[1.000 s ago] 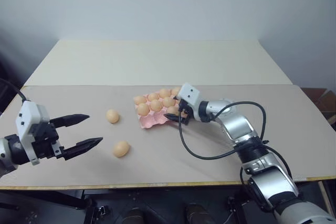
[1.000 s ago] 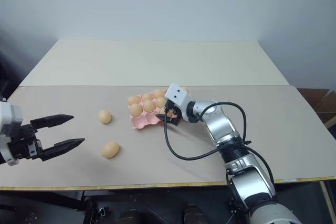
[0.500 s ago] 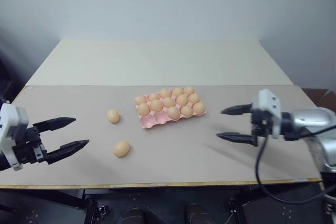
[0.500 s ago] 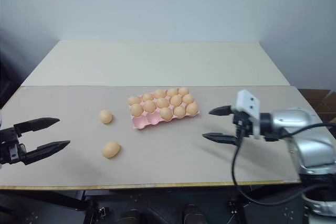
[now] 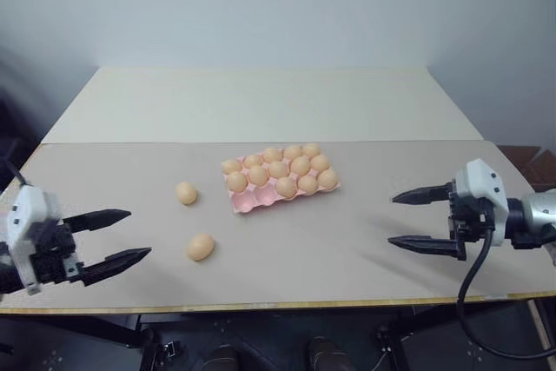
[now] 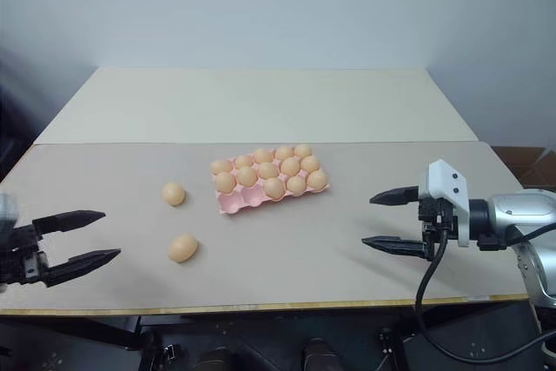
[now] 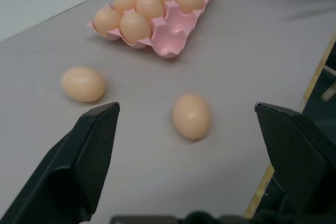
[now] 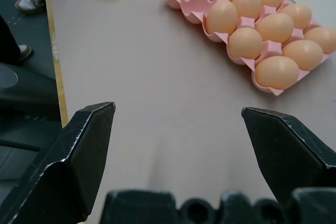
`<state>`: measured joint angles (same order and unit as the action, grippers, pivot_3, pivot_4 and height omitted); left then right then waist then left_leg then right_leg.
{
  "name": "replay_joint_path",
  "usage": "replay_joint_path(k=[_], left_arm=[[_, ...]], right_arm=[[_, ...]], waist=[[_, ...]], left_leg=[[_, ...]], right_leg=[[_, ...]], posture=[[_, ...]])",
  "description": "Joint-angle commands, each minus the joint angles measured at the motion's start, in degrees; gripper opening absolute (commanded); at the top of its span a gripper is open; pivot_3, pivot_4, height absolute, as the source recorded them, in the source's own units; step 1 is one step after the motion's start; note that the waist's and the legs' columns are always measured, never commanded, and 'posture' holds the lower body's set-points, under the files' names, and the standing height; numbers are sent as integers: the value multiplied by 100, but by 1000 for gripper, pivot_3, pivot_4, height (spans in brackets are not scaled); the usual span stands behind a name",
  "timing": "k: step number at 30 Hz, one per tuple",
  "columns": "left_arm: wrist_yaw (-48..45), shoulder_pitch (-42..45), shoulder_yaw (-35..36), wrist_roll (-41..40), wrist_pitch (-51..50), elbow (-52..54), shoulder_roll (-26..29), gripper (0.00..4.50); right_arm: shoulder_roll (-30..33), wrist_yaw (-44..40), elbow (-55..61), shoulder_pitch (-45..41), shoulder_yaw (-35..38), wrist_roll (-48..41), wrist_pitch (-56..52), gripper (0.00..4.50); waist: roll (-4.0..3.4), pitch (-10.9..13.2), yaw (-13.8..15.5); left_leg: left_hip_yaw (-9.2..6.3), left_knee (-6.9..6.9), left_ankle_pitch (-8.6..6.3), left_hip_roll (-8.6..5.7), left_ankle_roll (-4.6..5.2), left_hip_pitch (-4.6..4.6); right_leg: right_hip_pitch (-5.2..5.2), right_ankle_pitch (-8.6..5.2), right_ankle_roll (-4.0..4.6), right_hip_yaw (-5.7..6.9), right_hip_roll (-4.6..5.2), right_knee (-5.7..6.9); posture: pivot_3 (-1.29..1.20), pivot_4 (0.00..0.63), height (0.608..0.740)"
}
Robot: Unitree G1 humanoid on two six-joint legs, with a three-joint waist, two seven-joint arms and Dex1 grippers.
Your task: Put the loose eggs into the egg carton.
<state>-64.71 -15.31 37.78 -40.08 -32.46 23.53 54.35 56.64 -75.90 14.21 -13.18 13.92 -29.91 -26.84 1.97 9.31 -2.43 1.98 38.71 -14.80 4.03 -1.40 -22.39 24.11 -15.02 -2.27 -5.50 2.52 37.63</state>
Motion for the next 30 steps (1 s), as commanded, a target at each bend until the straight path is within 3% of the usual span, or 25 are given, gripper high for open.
replay_joint_path(k=[1, 6, 14, 17, 23, 25, 30], left_arm=[[397, 248, -725, 449, 335, 217, -198, 4500], [1529, 1036, -2268, 1376, 563, 72, -1097, 4500], [2361, 1317, -3264, 2326, 555, -456, -1608, 4500], [2365, 1400, -3287, 2321, 510, -570, -1627, 3897], [2319, 1650, -3208, 2242, 620, -582, -1649, 1982], [2304, 1782, -3133, 2115, 602, -452, -1677, 1786], [2185, 2843, -3205, 1492, 270, -197, -1877, 1784]], right_arm=[[4, 47, 146, -110, 60, -129, 134, 4492], [-14, 110, 222, -188, -15, -133, 215, 4492], [41, 232, 528, -45, 100, -213, 217, 4492], [36, 316, 582, -40, 167, -234, 213, 4500], [1, 452, 596, -67, 165, -225, 251, 4500], [-12, 477, 603, -73, 159, -233, 252, 4500], [-95, 569, 548, -180, 9, -180, 298, 4500]], waist=[[0, 0, 4], [0, 0, 44], [1, -1, 42], [1, -1, 62], [1, -1, 94], [1, -1, 121], [1, -1, 198]], left_leg=[[0, 0, 0, 0, 0, 0], [-3, 4, 0, -3, 0, -1], [-5, 4, -1, -3, 2, -4], [-7, 7, -1, -4, 2, -1], [-7, 5, -1, -4, 2, -3], [-7, 6, -1, -4, 2, -3], [-10, 12, 0, -4, 1, -5]], right_leg=[[-1, 0, 0, 0, 0, -1], [-6, 2, -1, 0, 1, -1], [-2, 3, -2, -2, 0, 2], [-7, 3, -2, 0, 0, 3], [-5, 3, -2, 0, 0, 2], [-5, 3, -2, 0, 0, 2], [-8, 3, -3, 4, 0, 4]], posture=[[0, 150, 740], [0, 150, 740], [0, 150, 740], [0, 150, 740], [0, 150, 740], [0, 150, 740], [0, 150, 740]])
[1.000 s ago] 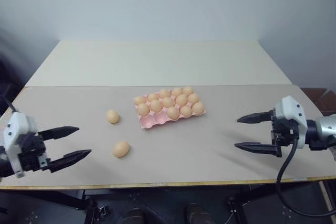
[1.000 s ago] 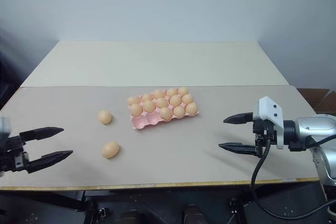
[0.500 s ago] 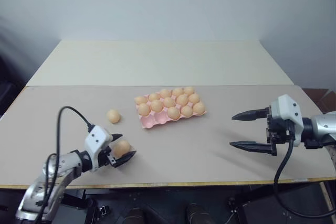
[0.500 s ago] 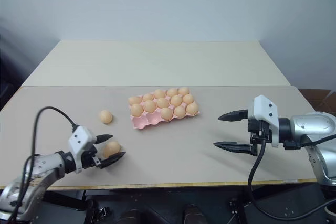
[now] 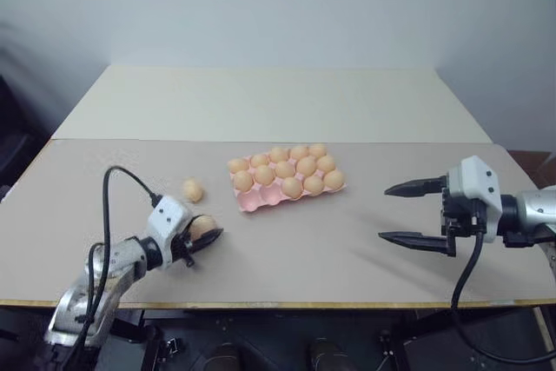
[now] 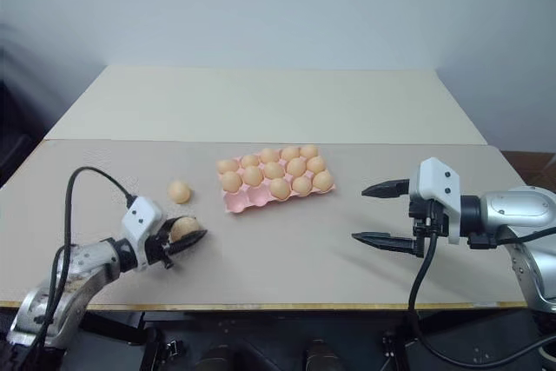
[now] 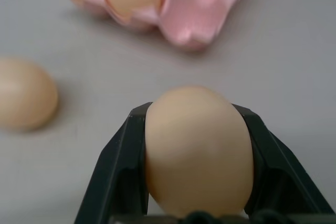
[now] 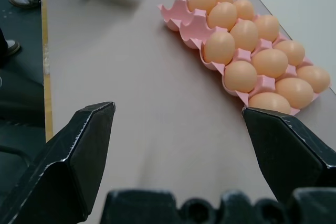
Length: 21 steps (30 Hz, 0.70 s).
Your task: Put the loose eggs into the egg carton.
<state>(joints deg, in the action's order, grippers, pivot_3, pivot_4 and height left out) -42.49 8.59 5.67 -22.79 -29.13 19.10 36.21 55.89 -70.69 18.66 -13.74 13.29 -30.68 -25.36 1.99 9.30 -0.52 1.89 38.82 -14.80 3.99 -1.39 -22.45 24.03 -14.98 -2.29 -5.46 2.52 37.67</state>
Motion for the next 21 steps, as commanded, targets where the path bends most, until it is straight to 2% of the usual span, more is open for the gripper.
replay_joint_path(k=[1, 4, 8, 16, 21], left_arm=[[-14, 688, -106, -198, -55, 155, -126, 1784], [110, 1408, -493, -10, -3, -393, -492, 1784], [345, 2293, -1146, 699, 392, -1516, -1050, 1784], [214, 2940, -1573, 1256, 1102, -2985, -1591, 1784], [119, 3011, -1492, 1249, 1218, -3177, -1730, 3478]], right_arm=[[-42, 63, 92, -153, 36, -86, 155, 4500], [-106, 123, 65, -251, -89, -37, 178, 4500], [-175, 208, 89, -349, -164, -7, 194, 4500], [-208, 468, 388, -268, -52, -112, 126, 4500], [-190, 557, 487, -174, 23, -158, 117, 4500]], waist=[[0, 0, 12], [-1, 0, 15], [0, 0, 29], [0, 0, -18], [0, 0, -12]], left_leg=[[0, 1, 0, -1, 0, -1], [0, 0, 0, -3, 0, -1], [-3, 8, 0, -7, 0, 2], [-5, 8, 0, -7, 2, -21], [-6, 15, 0, -8, 2, -22]], right_leg=[[0, 1, -1, -1, 0, -1], [-4, 1, -3, -3, 1, -5], [-12, 5, -7, -2, 0, -7], [9, 5, -7, -3, -1, -7], [5, 6, -10, -1, 0, -6]], posture=[[0, 150, 740], [0, 150, 740], [0, 150, 740], [0, 150, 740], [0, 150, 740]])
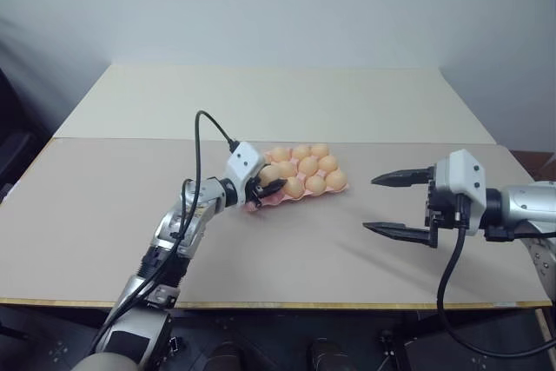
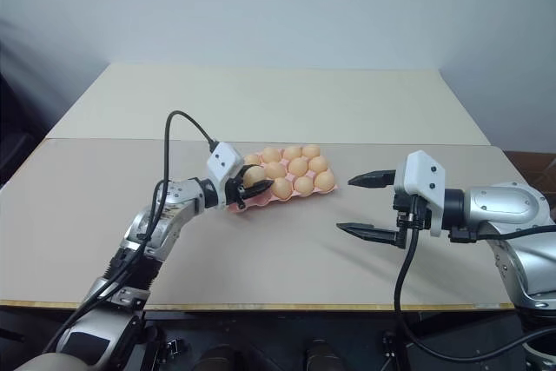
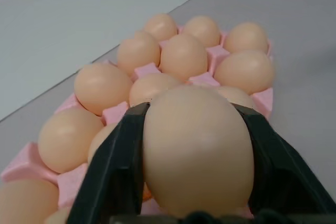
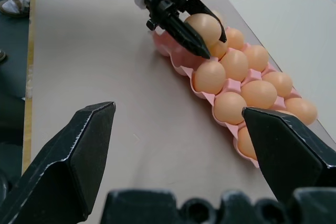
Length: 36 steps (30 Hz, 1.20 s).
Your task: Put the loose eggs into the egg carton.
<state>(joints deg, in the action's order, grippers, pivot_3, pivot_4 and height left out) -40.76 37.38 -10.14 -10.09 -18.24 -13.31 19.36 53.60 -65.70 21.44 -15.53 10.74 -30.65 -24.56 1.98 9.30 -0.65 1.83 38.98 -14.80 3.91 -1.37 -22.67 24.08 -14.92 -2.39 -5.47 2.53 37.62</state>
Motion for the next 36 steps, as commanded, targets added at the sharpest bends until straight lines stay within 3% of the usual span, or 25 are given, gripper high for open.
replay_joint_path(k=[1, 3, 12, 15, 21, 24, 31, 36], left_arm=[[-55, 128, 94, 2, 166, 84, -44, 3812], [-69, 105, 182, -49, 256, 135, -48, 4484], [-306, -119, 1024, -856, -465, 1352, 491, 4484], [-621, -429, 1595, -1186, -706, 1750, 1193, 4484], [-1560, -1846, 2884, -1711, -770, 2321, 2744, 4484], [-1741, -2573, 3438, -1884, -866, 2586, 3146, 4484], [-2107, -4262, 4870, -2564, -1101, 3079, 3108, 4484], [-1912, -4621, 5024, -2833, -1310, 3358, 3011, 4484]], right_arm=[[40, 70, 233, 25, 300, -180, 32, 4500], [29, 92, 264, 51, 332, -216, 28, 4500], [26, 69, 209, -14, 298, -425, 38, 4500], [11, 11, 97, -91, 232, -423, 64, 4500], [-14, -163, -186, -226, 106, -386, 116, 4500], [-21, -242, -283, -263, 70, -397, 114, 4500], [-46, -337, -472, -238, 61, -429, 75, 4500], [6, -340, -406, -163, 148, -492, 1, 4500]], waist=[[0, 0, -3], [0, 0, -7], [0, 0, -17], [0, 0, -47], [-2, 0, -119], [-1, 1, -86], [-2, 1, -20], [-2, 1, 4]], left_leg=[[0, 0, 0, 0, 0, 0], [0, -1, 0, 0, 0, 0], [-2, -1, 0, 1, 0, -2], [-2, -1, 0, 2, 0, 2], [0, -5, 0, 5, 0, 5], [2, -6, 0, 7, 0, 5], [7, -9, -1, 10, 0, 6], [7, -7, -1, 10, 0, 10]], right_leg=[[1, 0, 0, 0, 0, 0], [1, 0, 0, -1, -1, 1], [4, 0, 0, 0, 0, 2], [3, 0, 0, -1, -1, 5], [5, -1, 0, 1, 0, 3], [4, -1, 0, 2, 2, -1], [8, -2, 2, 4, 2, 0], [3, -2, 2, 6, 3, 2]], posture=[[0, 150, 740], [0, 150, 740], [0, 150, 740], [0, 150, 740], [0, 150, 740], [0, 150, 740], [0, 150, 740], [0, 150, 740]])
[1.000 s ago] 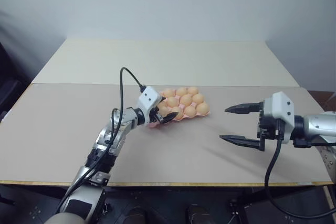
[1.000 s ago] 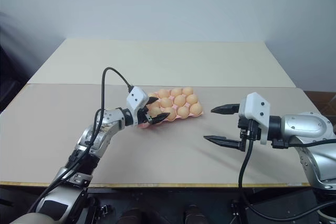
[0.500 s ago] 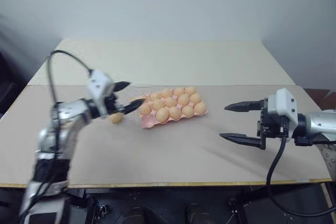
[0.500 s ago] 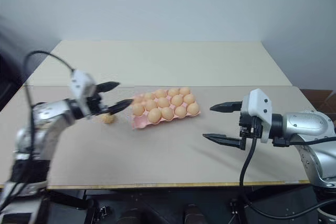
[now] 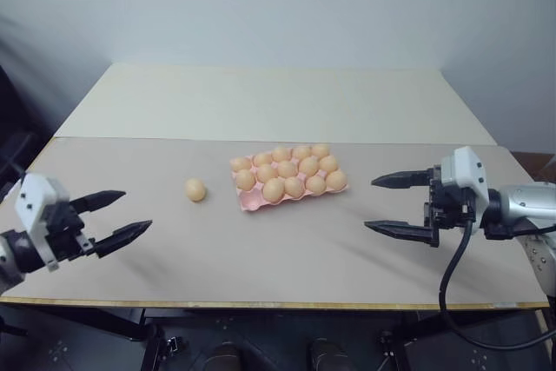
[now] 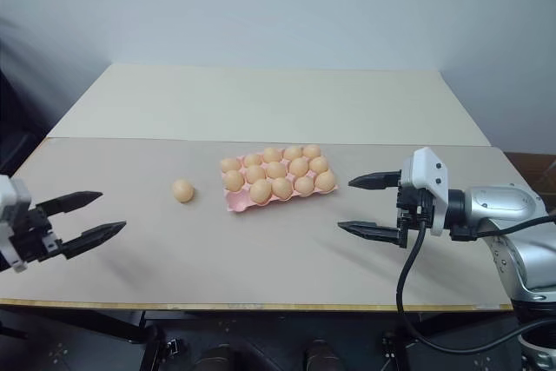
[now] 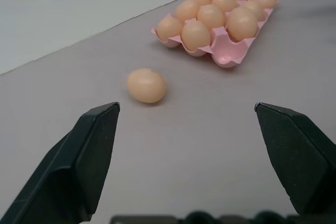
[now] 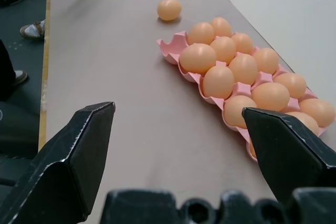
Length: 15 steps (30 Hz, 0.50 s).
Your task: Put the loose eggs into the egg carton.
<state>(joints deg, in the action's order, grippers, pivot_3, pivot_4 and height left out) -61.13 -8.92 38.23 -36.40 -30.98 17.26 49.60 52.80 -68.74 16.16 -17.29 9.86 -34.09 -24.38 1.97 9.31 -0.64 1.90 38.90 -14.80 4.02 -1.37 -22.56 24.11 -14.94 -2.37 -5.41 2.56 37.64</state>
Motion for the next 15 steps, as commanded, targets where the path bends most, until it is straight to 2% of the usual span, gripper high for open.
replay_joint_path(k=[1, 4, 7, 10, 15], left_arm=[[176, 8, 176, -226, -54, 336, -23, 4484], [308, 54, 91, -300, -123, 374, -11, 4484], [849, 424, -266, -85, -149, 246, -81, 4484], [1634, 1116, -888, 276, -490, -78, -91, 4484], [2398, 2572, -2158, 1167, -255, -1390, -661, 4484]], right_arm=[[93, -31, 144, 29, 251, -164, -33, 4500], [104, 10, 213, 84, 269, -198, -54, 4500], [109, 64, 278, 117, 298, -229, -84, 4500], [103, 89, 311, 115, 309, -234, -95, 4500], [83, 159, 399, 78, 297, -228, -108, 4500]], waist=[[0, 0, 2], [0, 0, -15], [0, 0, -16], [0, 0, 6], [0, -1, 5]], left_leg=[[0, 0, 0, -1, 0, 3], [1, -4, 0, 0, 0, 3], [1, -6, 0, -1, 0, 3], [-1, -3, 0, -3, 0, 10], [-1, -5, 0, -6, 0, 8]], right_leg=[[-4, 0, 0, 0, 0, -1], [-1, 0, 0, -3, -1, -3], [2, 0, 0, -4, -2, -1], [-8, 0, 1, -3, -1, 2], [-9, 1, 0, -4, -1, -3]], posture=[[0, 150, 740], [0, 150, 740], [0, 150, 740], [0, 150, 740], [0, 150, 740]])
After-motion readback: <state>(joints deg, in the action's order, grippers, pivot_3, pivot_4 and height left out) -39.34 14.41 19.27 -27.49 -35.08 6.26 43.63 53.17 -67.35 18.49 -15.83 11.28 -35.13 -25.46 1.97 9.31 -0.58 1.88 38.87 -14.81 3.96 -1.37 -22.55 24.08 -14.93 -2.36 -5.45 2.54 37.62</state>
